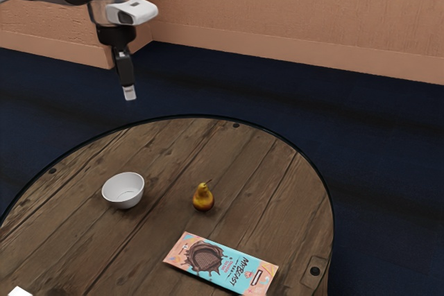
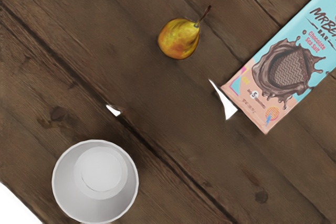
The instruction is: Place the pear in the bowl.
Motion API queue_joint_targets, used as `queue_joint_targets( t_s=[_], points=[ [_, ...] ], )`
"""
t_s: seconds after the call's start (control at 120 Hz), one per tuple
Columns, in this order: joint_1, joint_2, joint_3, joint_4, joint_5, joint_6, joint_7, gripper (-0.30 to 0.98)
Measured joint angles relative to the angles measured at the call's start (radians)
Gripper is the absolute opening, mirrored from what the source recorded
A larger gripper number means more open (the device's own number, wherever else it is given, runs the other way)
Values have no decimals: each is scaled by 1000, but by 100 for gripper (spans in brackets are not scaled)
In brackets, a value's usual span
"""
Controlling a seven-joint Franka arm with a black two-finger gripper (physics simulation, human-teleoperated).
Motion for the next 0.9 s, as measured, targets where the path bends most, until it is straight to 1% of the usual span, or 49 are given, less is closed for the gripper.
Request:
queue_joint_targets(
  t_s=[0.175,0.233,0.35,0.45,0.6,0.7,0.792,0.9],
  points=[
    [18,5,1,0,-2,23,74,68],
    [25,26,0,0,-6,35,108,69],
    [17,66,-7,-50,-54,131,204,69],
    [-20,85,-10,-171,-107,258,280,69],
    [-83,206,-11,-205,-143,391,371,69],
    [-89,271,-11,-220,-180,451,418,69],
    [-90,290,-11,-297,-218,529,455,69],
    [-89,296,-11,-345,-258,612,493,69]
  ],
)
